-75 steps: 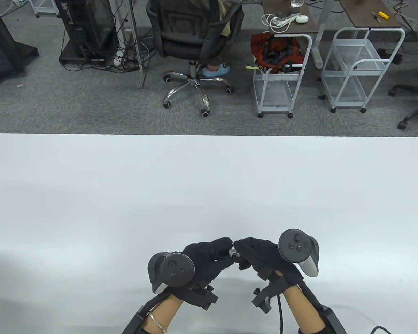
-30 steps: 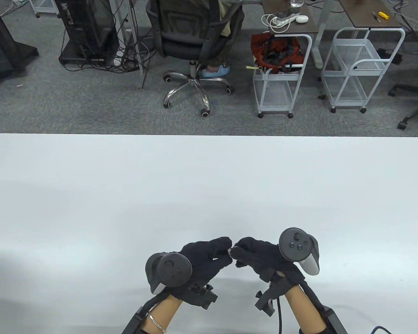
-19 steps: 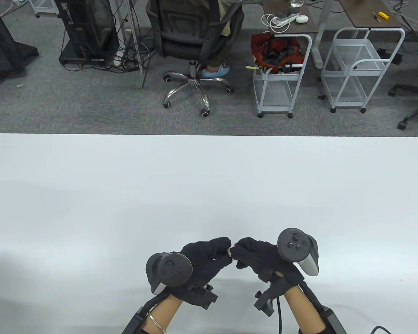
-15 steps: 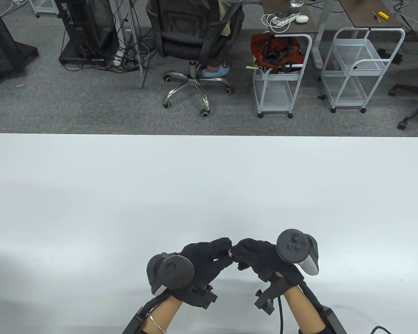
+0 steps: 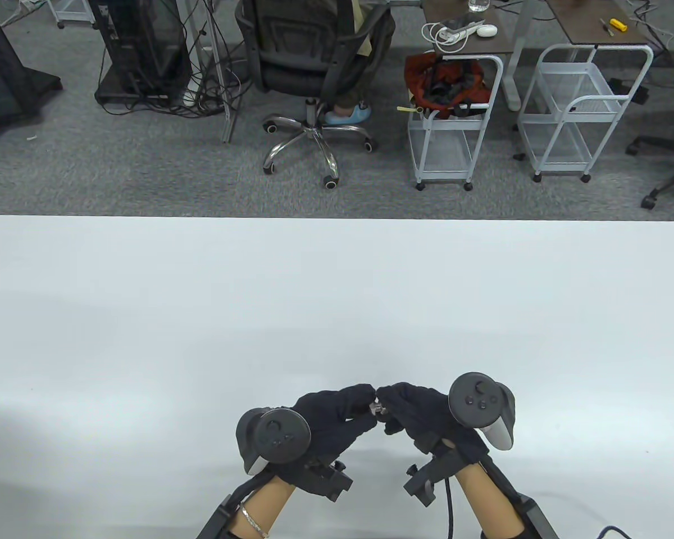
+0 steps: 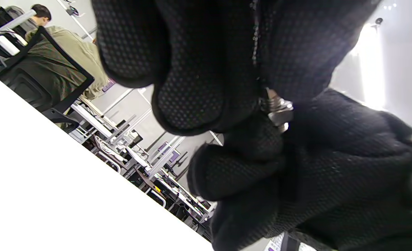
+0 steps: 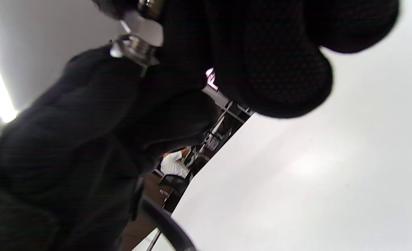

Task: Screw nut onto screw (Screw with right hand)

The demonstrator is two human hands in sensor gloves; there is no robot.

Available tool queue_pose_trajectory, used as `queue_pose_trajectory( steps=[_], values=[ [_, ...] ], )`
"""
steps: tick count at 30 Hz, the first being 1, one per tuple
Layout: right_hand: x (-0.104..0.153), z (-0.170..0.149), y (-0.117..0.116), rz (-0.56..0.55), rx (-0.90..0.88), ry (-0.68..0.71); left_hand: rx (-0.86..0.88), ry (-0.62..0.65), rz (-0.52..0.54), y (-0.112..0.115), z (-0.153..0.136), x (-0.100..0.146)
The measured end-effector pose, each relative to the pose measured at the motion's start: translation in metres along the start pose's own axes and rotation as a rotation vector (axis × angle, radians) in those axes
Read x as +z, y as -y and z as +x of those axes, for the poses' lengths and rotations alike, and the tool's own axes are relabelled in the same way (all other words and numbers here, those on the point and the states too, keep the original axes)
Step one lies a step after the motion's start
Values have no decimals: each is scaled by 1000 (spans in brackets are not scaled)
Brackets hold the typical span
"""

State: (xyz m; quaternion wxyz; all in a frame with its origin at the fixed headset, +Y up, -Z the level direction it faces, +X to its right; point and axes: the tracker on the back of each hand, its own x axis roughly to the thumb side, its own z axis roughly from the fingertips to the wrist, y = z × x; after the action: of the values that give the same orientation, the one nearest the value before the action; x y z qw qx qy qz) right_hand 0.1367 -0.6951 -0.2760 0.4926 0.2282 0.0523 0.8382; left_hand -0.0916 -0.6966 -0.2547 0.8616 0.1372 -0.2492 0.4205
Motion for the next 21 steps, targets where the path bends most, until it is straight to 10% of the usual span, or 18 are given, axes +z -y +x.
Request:
queue_pose_trajectory(
  steps=[2,7,12,17,21],
  values=[
    [-1,2,0,101,-1,-22,-20,10,2,-1,1,0],
    [1,0,1,-82,35,3,-2,40,-13,2,4,0],
    [-1,0,-1,118,-8,-27,-41,19,0,1,2,1],
    [1,0,0,-101,30,16,3,30,-7,1,4,0],
    [0,0,-1,39,-17,0,-34,16,11,0,3,1]
  ],
)
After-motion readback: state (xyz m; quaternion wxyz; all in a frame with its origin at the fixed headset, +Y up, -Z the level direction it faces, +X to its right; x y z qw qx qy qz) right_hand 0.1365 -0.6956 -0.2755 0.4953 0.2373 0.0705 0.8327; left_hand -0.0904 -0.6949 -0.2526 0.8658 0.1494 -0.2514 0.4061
